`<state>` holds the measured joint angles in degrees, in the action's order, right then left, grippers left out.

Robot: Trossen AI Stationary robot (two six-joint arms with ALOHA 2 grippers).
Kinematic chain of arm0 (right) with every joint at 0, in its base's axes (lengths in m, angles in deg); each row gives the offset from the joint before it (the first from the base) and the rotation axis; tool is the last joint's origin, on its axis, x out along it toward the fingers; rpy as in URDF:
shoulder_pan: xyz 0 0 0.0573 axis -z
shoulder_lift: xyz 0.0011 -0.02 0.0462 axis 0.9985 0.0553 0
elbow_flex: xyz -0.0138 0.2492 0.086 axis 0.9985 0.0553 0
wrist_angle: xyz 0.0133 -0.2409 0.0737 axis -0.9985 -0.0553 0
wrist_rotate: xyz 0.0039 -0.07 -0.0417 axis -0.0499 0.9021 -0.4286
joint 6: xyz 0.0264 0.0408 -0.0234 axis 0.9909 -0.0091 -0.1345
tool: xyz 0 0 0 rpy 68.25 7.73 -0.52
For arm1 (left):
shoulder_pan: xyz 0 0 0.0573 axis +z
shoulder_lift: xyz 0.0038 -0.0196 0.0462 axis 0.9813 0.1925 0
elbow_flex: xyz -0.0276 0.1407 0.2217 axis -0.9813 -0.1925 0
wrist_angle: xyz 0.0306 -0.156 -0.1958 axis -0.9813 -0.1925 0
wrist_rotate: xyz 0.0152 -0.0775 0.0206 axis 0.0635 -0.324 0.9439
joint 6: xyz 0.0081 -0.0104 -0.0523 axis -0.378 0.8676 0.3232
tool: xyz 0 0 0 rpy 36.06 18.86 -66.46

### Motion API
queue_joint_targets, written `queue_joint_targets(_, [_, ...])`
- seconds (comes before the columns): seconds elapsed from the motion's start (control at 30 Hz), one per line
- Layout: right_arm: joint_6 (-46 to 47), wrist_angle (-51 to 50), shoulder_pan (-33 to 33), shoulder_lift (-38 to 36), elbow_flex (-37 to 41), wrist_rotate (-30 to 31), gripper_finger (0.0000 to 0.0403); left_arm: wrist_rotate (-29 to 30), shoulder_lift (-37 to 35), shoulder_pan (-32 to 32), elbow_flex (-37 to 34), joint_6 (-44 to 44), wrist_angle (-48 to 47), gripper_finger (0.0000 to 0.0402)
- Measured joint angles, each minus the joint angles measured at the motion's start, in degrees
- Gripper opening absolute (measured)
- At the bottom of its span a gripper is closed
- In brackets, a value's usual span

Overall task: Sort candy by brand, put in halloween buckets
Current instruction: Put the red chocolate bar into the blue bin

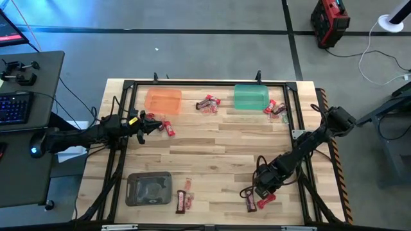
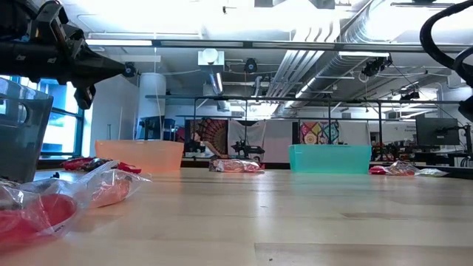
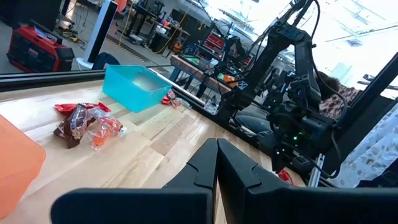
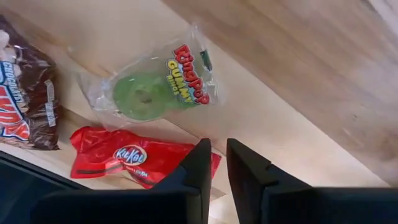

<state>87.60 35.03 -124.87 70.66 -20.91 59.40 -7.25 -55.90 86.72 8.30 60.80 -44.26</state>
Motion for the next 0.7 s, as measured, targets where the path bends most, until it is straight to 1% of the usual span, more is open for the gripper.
queue_joint_targets(0.07, [0.0, -0.4, 0.0, 0.0, 0.0, 0.0, 0.0045, 0.0, 0.0, 0.0, 0.0, -0.1, 0.0, 0.0000])
queue_joint_targets(0.17, [-0.4, -1.3, 0.0, -1.0, -0.7, 0.3, 0.0063, 0.0, 0.0, 0.0, 0.0, 0.0, 0.0, 0.0000])
queue_joint_targets(0.37, [-6.8, -6.9, -1.9, -3.7, -7.2, 4.8, 0.0125, 0.0, 0.0, 0.0, 0.0, -0.1, 0.0, 0.0000])
queue_joint_targets(0.5, [-18.9, -4.9, -8.1, -2.5, -11.9, 7.2, 0.0167, 0.0, 0.0, 0.0, 0.0, 0.0, 0.0, 0.0000])
queue_joint_targets(0.53, [-22.1, -4.9, -10.0, -1.9, -12.6, 8.6, 0.0177, 0.0, 0.0, 0.0, 0.0, 0.0, 0.0, 0.0000])
queue_joint_targets(0.6, [-28.0, -6.0, -12.7, -0.3, -13.3, 9.6, 0.0194, 0.0, 0.0, 0.0, 0.0, -0.1, 0.0, 0.0000])
queue_joint_targets(0.7, [-31.4, -10.0, -14.5, 1.8, -13.6, 10.8, 0.0215, 0.0, 0.0, 0.0, 0.0, 0.0, 0.0, 0.0000])
